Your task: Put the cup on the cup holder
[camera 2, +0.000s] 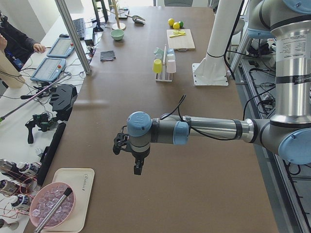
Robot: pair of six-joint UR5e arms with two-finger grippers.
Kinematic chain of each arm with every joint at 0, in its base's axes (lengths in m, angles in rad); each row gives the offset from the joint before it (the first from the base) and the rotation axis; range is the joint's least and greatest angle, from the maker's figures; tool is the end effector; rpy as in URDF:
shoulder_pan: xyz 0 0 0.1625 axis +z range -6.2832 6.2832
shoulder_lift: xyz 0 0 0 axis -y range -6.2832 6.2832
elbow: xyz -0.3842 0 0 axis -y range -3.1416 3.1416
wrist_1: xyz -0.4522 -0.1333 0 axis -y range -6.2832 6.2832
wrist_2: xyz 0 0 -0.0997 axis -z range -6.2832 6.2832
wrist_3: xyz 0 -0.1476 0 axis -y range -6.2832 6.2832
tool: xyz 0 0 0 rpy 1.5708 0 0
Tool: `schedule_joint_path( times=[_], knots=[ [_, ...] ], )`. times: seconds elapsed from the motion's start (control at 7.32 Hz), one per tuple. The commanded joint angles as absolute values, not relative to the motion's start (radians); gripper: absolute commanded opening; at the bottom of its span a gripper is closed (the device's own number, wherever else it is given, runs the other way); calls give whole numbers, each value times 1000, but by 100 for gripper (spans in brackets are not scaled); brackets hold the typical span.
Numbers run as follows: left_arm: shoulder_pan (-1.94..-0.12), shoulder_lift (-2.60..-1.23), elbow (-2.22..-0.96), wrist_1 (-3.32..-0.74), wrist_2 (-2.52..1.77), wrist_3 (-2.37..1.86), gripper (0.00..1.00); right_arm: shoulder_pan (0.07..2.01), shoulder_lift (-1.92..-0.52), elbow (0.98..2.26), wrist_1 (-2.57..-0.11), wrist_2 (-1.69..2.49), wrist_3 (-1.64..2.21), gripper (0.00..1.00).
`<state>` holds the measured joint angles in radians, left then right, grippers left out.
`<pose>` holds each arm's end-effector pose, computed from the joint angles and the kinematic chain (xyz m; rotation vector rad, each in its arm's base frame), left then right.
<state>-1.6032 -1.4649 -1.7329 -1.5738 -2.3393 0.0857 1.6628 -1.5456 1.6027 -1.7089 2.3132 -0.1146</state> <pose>-0.0474 -0.5154 0.6192 0.1015 0.7638 0.0734 0.0841 -0.5463 0.6372 -0.0003 -0.7460 0.0085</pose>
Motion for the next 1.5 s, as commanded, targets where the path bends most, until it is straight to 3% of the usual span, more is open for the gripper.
schedule_joint_path(
  times=[0.0, 1.37],
  knots=[
    [-1603, -1466, -1729, -1574, -2339, 87, 98, 1663, -1546, 1608, -1709, 2315, -115, 100],
    [-1601, -1480, -1700, -1572, -2339, 87, 98, 1663, -1545, 1615, -1709, 2333, -114, 100]
  ],
)
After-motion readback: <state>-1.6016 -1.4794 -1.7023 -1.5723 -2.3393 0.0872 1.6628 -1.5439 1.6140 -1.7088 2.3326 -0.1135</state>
